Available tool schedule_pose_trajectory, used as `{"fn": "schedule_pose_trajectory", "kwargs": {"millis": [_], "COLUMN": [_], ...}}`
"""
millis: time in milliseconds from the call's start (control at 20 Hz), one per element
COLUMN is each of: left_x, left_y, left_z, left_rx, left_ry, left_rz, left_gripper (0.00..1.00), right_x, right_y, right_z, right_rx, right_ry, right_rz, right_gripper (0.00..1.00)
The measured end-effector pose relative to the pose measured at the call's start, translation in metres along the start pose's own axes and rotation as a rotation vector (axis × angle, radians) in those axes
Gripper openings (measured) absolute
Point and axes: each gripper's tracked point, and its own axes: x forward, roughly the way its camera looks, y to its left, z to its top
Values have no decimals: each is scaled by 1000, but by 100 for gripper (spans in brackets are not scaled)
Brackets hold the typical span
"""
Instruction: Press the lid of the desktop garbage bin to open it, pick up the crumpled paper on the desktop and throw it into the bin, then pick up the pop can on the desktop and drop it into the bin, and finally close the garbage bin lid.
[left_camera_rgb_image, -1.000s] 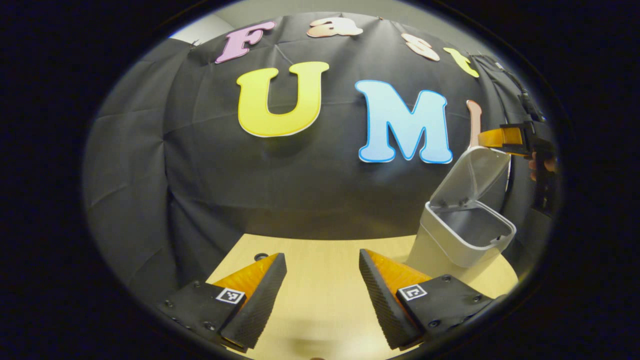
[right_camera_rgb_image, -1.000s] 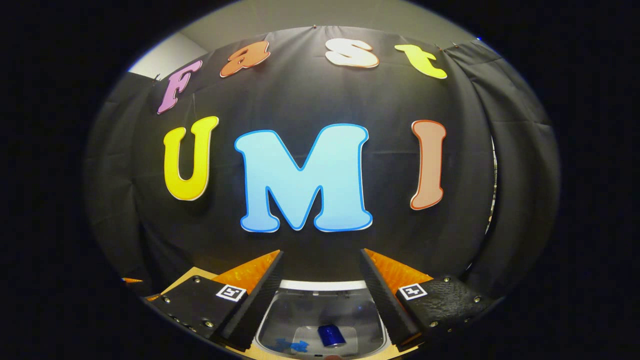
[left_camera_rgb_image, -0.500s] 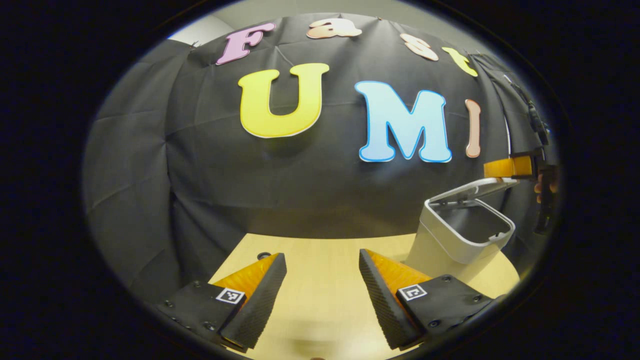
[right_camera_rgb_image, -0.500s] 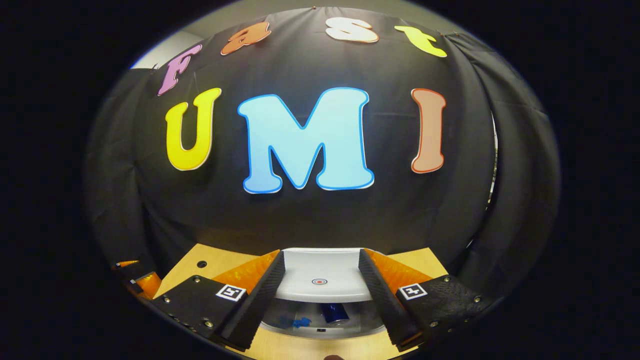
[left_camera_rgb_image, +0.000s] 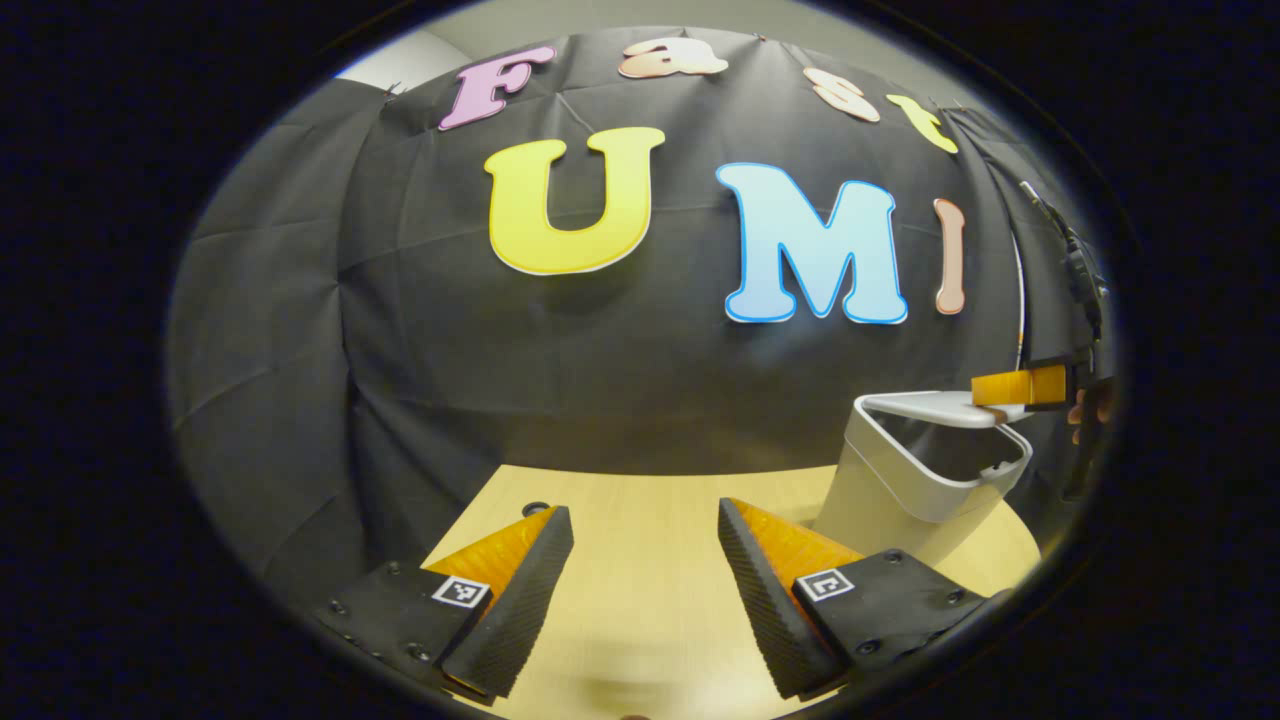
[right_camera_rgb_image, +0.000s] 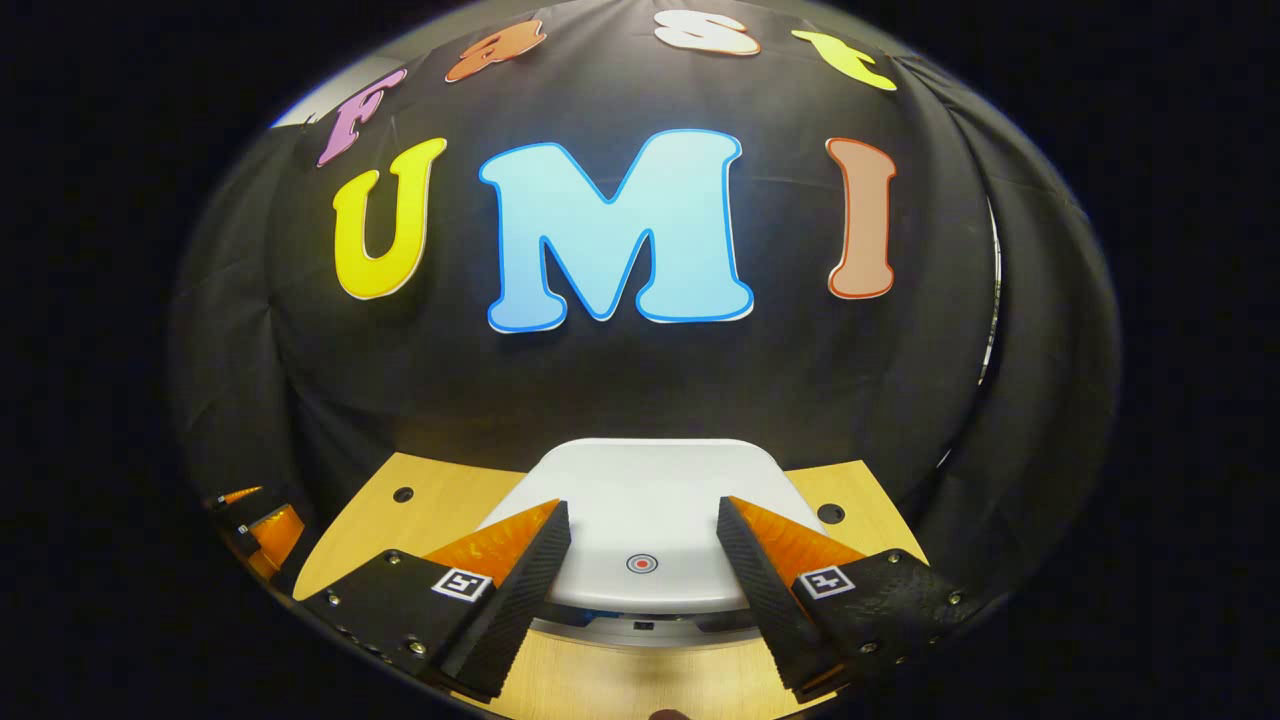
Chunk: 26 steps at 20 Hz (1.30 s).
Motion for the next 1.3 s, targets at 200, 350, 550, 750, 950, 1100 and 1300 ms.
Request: {"fn": "schedule_pose_trajectory", "kwargs": {"millis": [200,350,550,750,950,1100,1300], "left_x": [0,0,1,2,2,2,2], "left_y": [0,1,0,-1,-1,-1,-2], "left_z": [-2,-2,-3,-3,-4,-4,-5], "left_rx": [-2,8,15,13,13,14,8], "left_ry": [4,2,2,5,9,13,19], "left_rz": [-3,1,2,-2,-6,-7,-12], "left_gripper": [98,98,98,98,98,98,98], "right_x": [4,7,8,8,7,7,7], "right_y": [0,1,0,0,0,0,0], "right_z": [-16,-25,-34,-35,-36,-37,-39], "right_rx": [2,-9,-20,-20,-23,-13,-15], "right_ry": [37,57,74,66,54,41,-19], "right_rz": [-5,-10,-11,-17,-12,-10,-14], "right_gripper": [95,96,96,96,95,96,96]}}
